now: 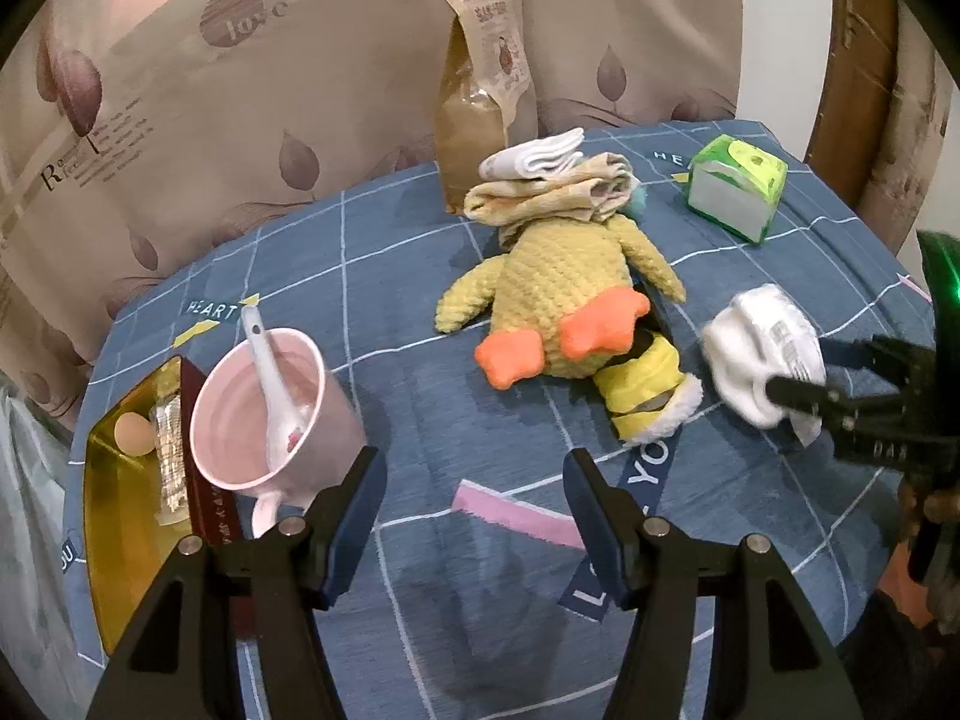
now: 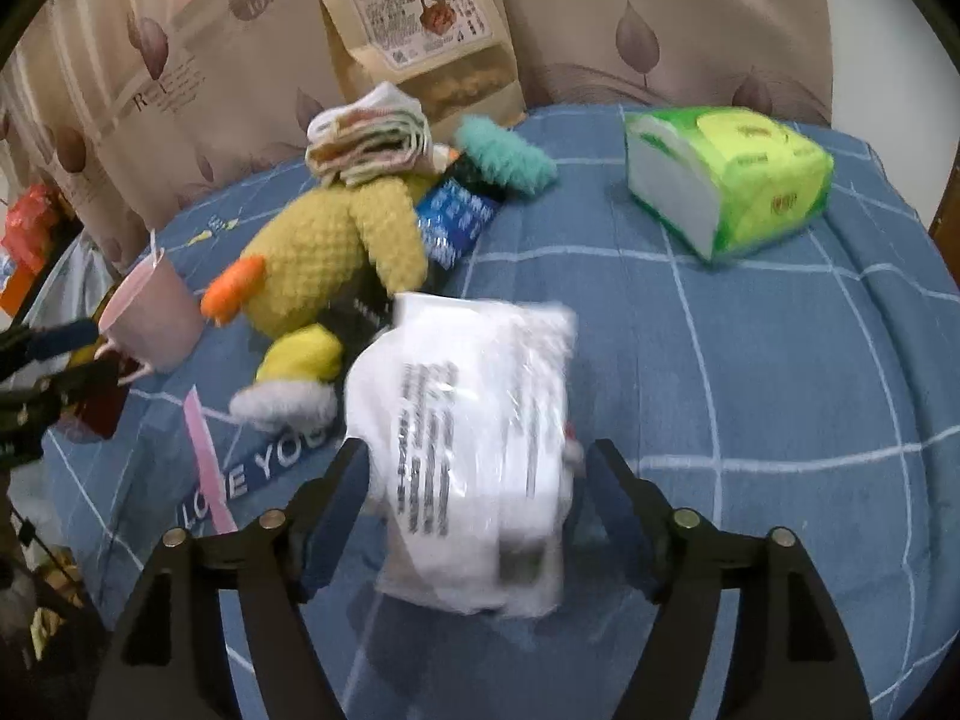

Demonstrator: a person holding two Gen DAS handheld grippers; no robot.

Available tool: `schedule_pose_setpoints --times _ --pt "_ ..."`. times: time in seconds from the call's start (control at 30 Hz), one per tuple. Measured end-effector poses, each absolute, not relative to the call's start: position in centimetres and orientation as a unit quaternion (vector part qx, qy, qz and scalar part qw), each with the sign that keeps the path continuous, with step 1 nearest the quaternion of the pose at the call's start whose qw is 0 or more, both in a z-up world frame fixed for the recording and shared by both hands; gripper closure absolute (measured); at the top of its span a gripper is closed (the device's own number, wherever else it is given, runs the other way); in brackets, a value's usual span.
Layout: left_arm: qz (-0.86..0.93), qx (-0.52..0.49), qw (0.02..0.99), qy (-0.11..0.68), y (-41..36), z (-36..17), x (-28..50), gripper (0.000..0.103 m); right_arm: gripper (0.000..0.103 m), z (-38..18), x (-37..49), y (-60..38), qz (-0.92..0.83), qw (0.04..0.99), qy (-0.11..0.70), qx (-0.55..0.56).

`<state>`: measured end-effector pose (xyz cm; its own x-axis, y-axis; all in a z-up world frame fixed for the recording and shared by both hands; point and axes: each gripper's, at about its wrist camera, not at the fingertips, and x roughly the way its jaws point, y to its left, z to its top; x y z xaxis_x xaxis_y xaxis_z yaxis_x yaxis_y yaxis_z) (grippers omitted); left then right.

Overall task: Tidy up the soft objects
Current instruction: 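Move the right gripper to the white glove package and grasp it, then pull the white glove out with the left gripper while the right gripper holds the package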

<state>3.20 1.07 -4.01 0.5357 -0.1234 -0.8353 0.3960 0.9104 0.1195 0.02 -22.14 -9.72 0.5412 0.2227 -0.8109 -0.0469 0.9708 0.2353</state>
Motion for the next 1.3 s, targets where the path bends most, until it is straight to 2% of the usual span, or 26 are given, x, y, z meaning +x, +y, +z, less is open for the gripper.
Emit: schedule_pose_setpoints --times 0.23,0.67,0.9,1.17,1.3 --pt "-0.159 0.157 0.859 0.461 -0.2 -4.3 3.0 0.040 0.038 -10.7 -1.0 -21.5 0.097 0.866 0.483 0.089" --pt "-0.168 0.162 0.856 0.461 -1.6 -4.3 2.7 0.040 0.034 -8.3 -0.8 -22.4 0.090 0.885 0.447 0.091" --pt "-0.179 0.165 0.853 0.462 -2.6 -4.2 2.3 0.040 0.045 -9.0 -0.5 -20.7 0.077 0.891 0.446 0.033" --pt "-0.206 0.168 0.844 0.467 -4.6 -4.4 1.8 0.040 0.047 -10.2 0.3 -20.8 0.087 0.883 0.461 0.029" --pt "-0.217 0.175 0.838 0.470 -5.9 -4.7 1.6 0.040 0.054 -9.9 0.1 -21.2 0.081 0.886 0.455 0.033"
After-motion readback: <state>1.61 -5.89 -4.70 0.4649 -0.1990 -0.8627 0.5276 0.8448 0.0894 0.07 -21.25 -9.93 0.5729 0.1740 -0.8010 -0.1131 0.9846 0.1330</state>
